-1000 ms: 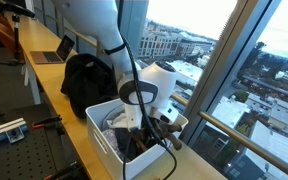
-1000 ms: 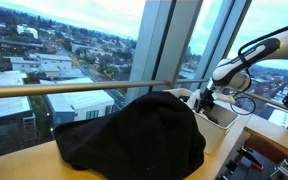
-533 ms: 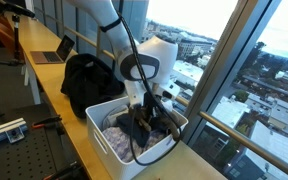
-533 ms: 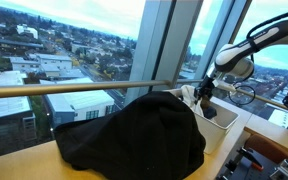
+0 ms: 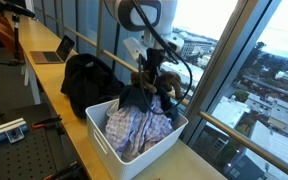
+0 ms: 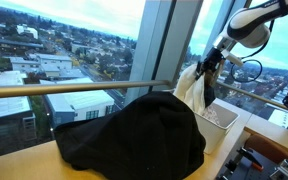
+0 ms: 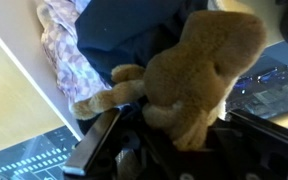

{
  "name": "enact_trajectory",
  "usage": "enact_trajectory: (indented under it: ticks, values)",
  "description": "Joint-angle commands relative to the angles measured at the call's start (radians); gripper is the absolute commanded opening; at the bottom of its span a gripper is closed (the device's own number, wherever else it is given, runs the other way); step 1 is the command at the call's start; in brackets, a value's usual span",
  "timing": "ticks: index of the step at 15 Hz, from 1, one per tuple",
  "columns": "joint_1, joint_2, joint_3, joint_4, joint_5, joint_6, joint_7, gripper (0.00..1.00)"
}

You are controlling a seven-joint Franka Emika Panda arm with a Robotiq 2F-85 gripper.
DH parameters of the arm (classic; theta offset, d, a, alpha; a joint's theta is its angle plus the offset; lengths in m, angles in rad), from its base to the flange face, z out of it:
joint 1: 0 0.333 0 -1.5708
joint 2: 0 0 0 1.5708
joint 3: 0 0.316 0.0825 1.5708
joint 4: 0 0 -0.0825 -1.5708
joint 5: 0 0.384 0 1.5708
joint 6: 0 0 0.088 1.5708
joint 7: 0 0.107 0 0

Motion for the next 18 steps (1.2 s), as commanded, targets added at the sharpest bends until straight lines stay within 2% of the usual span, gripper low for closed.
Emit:
enact_trajectory:
  ticks: [1, 6, 10, 18]
  values:
    - [0.038, -0.128, 0.010, 0.036, -0.013, -0.067, -0.005, 0.04]
    - [0.116, -0.241, 0.054, 0.117, -0.044, -0.097, -0.006, 0.04]
    - [0.182, -0.286, 0.112, 0.226, -0.097, -0.144, 0.000, 0.04]
    - [0.326, -0.239, 0.276, 0.555, -0.287, -0.320, 0.086, 0.04]
